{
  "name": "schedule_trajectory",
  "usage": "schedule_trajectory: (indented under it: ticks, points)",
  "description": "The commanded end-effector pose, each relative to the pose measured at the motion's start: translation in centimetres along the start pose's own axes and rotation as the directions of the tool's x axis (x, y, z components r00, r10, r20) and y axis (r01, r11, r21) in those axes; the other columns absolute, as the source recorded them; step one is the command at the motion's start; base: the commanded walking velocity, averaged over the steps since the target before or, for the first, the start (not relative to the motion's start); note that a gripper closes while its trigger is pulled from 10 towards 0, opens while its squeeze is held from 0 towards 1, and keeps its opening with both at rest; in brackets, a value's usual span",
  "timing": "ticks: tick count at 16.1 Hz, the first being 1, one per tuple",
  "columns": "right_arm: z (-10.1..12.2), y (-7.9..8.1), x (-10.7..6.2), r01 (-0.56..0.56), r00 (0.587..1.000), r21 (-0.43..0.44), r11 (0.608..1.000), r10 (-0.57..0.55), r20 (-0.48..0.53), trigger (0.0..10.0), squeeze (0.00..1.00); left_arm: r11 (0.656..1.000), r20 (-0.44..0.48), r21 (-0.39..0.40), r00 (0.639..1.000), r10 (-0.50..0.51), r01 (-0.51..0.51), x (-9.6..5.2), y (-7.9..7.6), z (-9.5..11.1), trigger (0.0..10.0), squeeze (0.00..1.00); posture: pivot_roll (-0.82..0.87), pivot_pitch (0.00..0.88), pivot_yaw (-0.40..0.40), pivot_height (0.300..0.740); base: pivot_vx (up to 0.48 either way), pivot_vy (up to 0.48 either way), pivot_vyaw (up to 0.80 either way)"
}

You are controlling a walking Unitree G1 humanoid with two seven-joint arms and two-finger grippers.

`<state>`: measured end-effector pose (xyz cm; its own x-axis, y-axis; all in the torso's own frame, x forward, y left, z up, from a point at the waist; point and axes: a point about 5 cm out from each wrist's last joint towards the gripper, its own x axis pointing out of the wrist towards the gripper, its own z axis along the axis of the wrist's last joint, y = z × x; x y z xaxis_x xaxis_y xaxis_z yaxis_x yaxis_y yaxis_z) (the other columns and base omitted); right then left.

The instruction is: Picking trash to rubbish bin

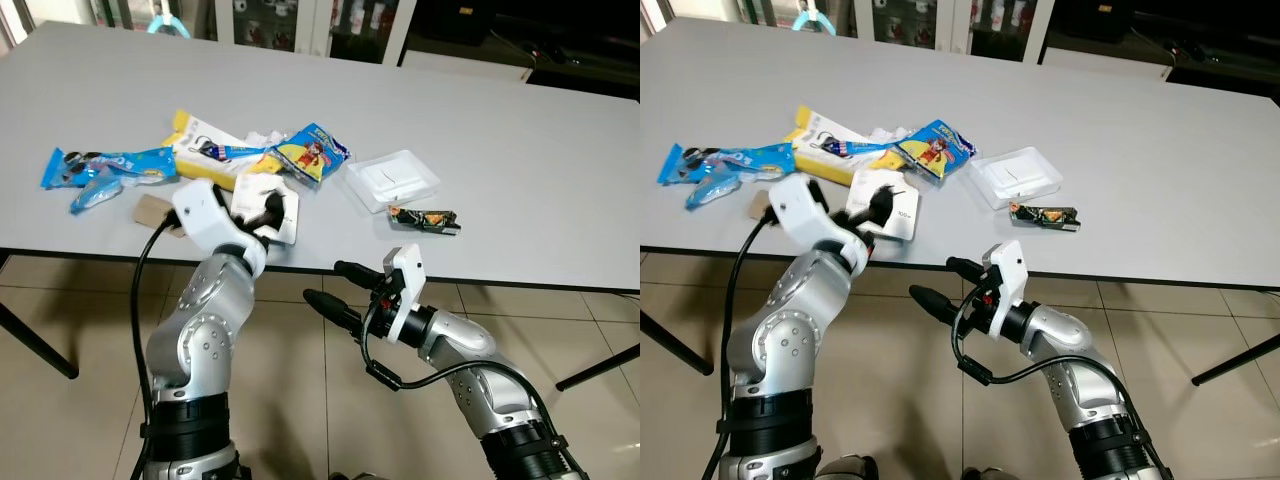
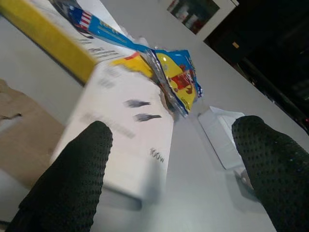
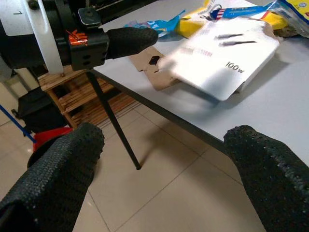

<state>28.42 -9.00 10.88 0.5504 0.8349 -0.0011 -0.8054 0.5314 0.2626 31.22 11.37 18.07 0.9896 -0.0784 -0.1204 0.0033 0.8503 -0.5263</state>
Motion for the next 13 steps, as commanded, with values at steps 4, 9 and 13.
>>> schedule_trajectory:
  ticks: [4,9,13]
  points:
    - [0.2,-0.1,-0.3,0.002,1.0,-0.006,1.0,-0.002,0.004,10.0,0.0,1.0,-0.04,0.001,0.999,-0.005,0.005,0.3,-0.3,-1.3,10.0,0.0,-0.04,0.089,-0.112,0.74,0.0,0.0,0.0]
    - [0.2,-0.1,-0.4,0.006,1.0,-0.008,1.0,-0.006,-0.001,10.0,0.0,1.0,-0.038,-0.001,0.999,-0.004,0.004,0.0,-0.2,-1.4,10.0,0.0,-0.04,0.09,-0.115,0.74,0.0,0.0,0.0]
    - [0.0,-0.1,-0.2,0.006,1.0,-0.001,1.0,-0.006,-0.003,10.0,0.0,0.971,0.013,0.232,0.998,0.053,-0.055,0.7,1.0,0.2,10.0,0.0,-0.03,0.089,-0.115,0.74,0.0,0.0,0.0]
